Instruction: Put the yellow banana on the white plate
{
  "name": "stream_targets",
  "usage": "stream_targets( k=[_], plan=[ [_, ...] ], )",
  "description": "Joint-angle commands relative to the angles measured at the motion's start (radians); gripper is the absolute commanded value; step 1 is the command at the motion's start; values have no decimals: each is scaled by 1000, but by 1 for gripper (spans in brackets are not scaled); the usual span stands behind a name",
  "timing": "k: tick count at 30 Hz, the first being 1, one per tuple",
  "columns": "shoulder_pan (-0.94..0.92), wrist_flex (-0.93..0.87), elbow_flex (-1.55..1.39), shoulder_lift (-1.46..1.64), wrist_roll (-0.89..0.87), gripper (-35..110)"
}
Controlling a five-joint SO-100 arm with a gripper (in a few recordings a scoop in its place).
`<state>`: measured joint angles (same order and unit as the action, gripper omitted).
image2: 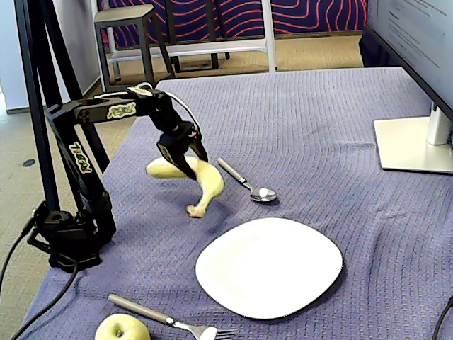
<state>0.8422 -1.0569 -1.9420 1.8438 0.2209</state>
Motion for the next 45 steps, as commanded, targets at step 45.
stream_targets(
  k=[45],
  plan=[
    [-980, -138, 859, -630, -221, 0]
  ],
)
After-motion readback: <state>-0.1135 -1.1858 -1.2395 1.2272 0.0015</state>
